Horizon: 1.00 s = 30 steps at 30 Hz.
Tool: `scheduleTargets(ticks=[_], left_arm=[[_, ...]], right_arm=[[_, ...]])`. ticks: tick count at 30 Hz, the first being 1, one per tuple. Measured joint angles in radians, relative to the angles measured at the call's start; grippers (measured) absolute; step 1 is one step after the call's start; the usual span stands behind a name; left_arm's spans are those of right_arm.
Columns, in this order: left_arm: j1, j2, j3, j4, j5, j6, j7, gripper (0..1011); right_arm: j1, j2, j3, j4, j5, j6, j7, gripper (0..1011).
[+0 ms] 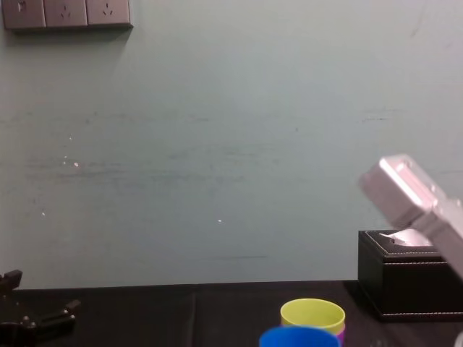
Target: Stack the three plastic cups sequentially using one hand.
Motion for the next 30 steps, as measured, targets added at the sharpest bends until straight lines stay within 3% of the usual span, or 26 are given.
scheduleTargets(ticks=[7, 15, 30], left_arm=[[0.000, 0.000, 0.000, 0.000, 0.000, 0.000, 0.000, 1000], [0.000, 0.000, 0.000, 0.000, 0.000, 0.000, 0.000, 1000], [0.000, 0.000, 0.000, 0.000, 0.000, 0.000, 0.000, 1000]], right_arm=[[0.025, 0.001, 0.024, -0.061, 0.027, 0.024, 0.009, 724], [0.100, 0.004, 0.033, -0.092, 0.054, 0.054, 0.019, 724], [0.192, -0.010, 0.038, 0.004, 0.066, 0.049, -0.009, 724]])
